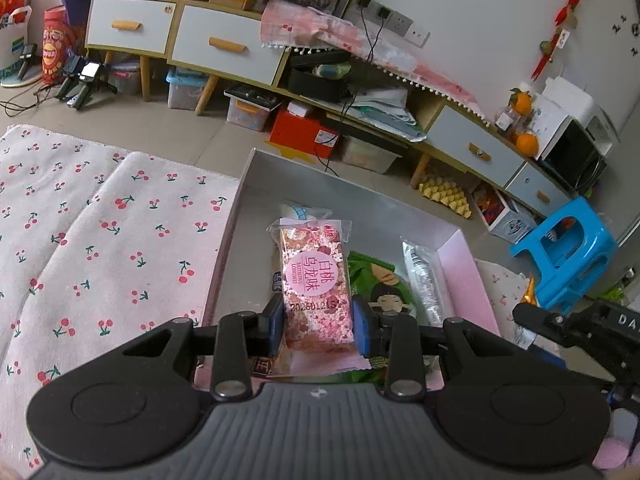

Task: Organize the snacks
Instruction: 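Carry both snacks toward the pink box and lower them inside, then open both tools and withdraw them back over the snack pile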

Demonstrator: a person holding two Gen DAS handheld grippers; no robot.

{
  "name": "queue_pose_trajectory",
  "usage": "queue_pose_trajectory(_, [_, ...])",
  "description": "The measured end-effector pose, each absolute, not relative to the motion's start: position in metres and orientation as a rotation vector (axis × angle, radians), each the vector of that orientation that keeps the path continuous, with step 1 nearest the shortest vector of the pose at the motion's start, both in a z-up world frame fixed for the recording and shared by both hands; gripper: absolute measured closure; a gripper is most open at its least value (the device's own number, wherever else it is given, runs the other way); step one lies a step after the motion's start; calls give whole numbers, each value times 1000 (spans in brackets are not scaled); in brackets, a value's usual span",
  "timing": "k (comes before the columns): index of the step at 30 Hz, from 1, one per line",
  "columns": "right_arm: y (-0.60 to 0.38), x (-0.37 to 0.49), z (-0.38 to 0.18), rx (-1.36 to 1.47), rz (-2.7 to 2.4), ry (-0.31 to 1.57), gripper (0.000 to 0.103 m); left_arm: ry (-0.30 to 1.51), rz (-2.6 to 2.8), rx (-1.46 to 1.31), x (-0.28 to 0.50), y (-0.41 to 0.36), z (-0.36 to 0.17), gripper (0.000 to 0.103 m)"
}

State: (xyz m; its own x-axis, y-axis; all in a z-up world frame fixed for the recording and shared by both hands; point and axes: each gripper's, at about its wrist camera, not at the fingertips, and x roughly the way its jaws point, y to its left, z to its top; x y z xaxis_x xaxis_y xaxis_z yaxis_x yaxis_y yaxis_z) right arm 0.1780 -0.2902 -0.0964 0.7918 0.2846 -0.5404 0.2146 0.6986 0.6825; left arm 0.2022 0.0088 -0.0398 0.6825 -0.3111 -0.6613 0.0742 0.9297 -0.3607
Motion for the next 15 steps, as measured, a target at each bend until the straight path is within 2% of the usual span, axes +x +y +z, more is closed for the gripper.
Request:
queue_pose_trajectory(10, [-283,181,-102,803,18,679,62,813,-228,-289,201,6,-41,71])
queue_pose_trajectory(15, [-281,182,-105,809,13,680,58,815,-220,-263,201,3,-41,70])
